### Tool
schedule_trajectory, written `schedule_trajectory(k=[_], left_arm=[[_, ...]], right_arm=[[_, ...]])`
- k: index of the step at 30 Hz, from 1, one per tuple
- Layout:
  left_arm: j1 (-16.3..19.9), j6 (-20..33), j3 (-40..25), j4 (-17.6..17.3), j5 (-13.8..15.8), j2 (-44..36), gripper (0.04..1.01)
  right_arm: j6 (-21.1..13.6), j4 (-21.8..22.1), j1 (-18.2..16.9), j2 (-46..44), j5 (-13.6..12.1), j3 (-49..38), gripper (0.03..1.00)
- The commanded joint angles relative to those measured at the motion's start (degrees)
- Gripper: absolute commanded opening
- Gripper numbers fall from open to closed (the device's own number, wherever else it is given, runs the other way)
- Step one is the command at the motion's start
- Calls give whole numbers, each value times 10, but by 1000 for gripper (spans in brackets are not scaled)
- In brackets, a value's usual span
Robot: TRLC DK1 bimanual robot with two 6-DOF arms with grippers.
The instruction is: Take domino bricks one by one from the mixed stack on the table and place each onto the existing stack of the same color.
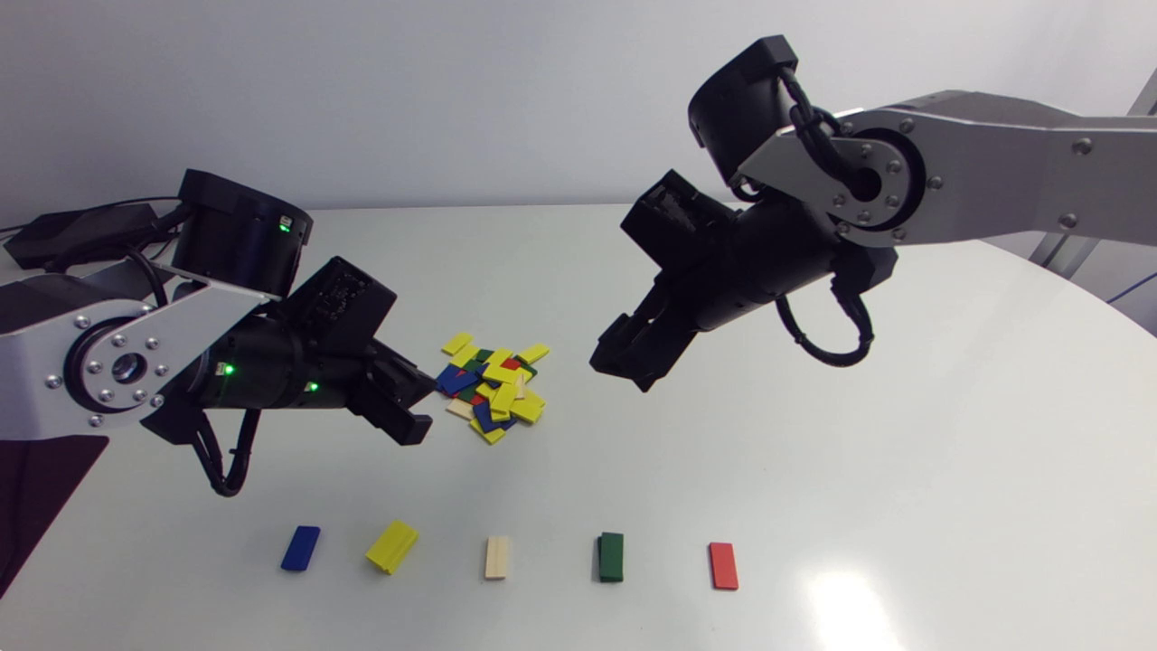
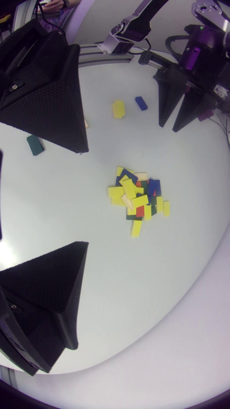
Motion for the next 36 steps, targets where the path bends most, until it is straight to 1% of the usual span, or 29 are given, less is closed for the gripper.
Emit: schedule_trajectory(k=[1,2,12,15,18,22,23,29,32,36], left_arm=[[4,1,10,-3,2,12,879],[1,9,12,-7,2,11,989],[1,27,13,-7,2,23,989],[1,31,15,-7,9,26,989],[0,34,19,-8,10,28,989],[5,48,30,-13,18,30,990],[10,53,33,-15,27,30,990],[26,107,49,-19,52,42,990],[42,159,65,-32,81,57,989],[70,236,95,-68,134,98,989]], right_arm=[[15,1,4,-12,4,-14,970],[22,2,14,-14,8,-8,970],[25,10,14,-11,8,-14,970],[25,11,14,-11,8,-16,972],[25,11,14,-11,8,-17,970],[25,11,14,-15,8,-16,972],[25,11,14,-16,8,-16,970],[26,13,17,-16,8,-22,970],[26,16,21,-16,8,-26,970],[26,16,21,-17,8,-29,970]])
